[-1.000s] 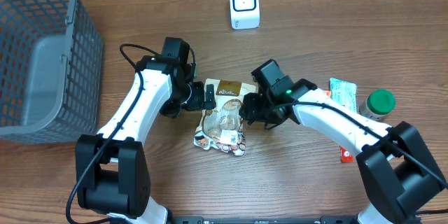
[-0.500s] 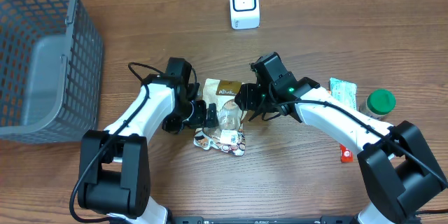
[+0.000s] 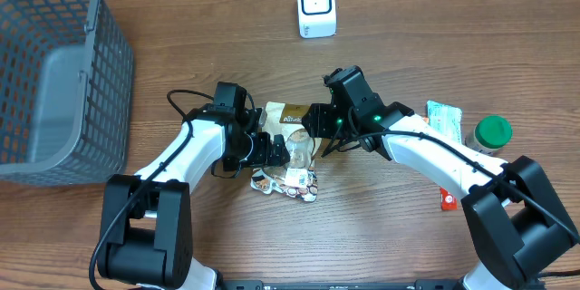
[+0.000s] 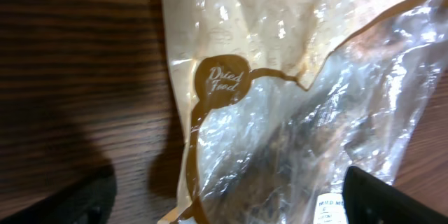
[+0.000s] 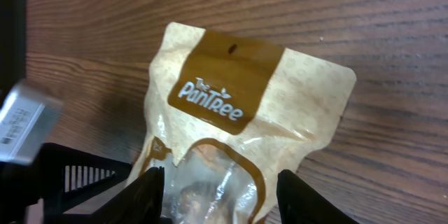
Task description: Scan the item barcode
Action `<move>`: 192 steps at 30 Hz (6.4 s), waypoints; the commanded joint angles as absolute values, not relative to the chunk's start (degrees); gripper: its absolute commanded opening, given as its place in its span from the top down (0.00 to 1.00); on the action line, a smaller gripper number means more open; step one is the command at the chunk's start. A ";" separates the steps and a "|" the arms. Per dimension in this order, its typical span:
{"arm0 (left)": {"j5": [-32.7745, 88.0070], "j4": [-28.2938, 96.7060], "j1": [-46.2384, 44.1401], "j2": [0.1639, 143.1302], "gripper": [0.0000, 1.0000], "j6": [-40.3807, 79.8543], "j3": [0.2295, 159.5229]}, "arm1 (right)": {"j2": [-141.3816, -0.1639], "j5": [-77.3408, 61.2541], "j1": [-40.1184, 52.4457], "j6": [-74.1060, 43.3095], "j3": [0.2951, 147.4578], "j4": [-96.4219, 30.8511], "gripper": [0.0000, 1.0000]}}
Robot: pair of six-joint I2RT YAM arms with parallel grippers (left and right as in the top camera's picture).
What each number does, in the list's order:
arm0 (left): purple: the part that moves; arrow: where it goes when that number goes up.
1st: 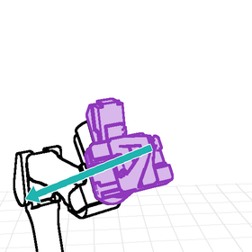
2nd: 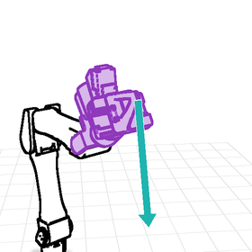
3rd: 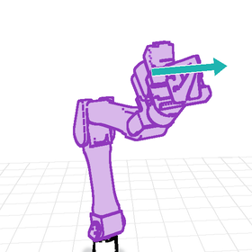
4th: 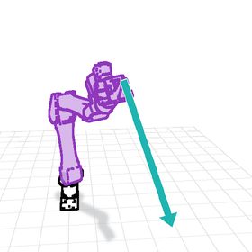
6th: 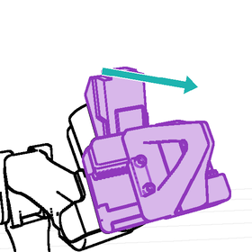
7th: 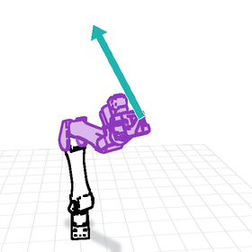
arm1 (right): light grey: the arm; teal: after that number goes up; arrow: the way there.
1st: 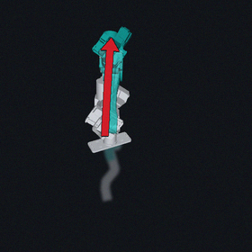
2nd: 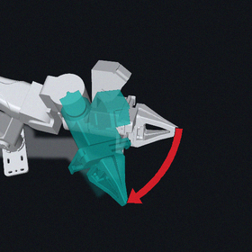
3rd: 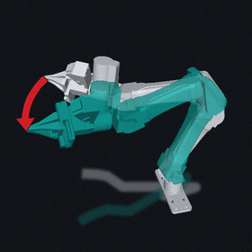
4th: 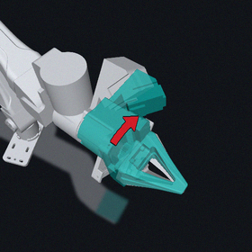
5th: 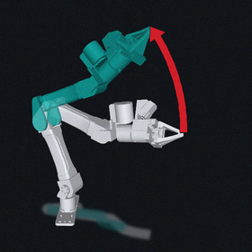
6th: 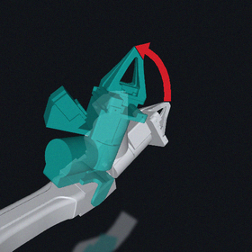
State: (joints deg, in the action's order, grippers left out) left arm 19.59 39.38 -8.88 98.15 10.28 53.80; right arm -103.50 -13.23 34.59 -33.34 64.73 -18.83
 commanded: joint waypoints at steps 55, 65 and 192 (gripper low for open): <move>28.12 37.23 -9.04 100.07 0.27 13.98 51.11 | -113.45 -12.69 38.24 -36.38 64.05 -17.65 0.50; 27.90 36.07 -9.04 100.07 0.45 14.00 51.09 | -113.45 -12.71 38.24 -36.40 64.05 -17.63 0.50; 16.58 47.00 -13.41 100.07 0.41 12.91 51.13 | -112.20 -31.51 36.80 -44.95 64.05 -27.35 0.30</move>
State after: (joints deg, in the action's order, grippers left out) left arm 16.78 48.27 -13.52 98.56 12.51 52.84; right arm -111.92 -35.14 36.95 -45.39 64.49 -27.22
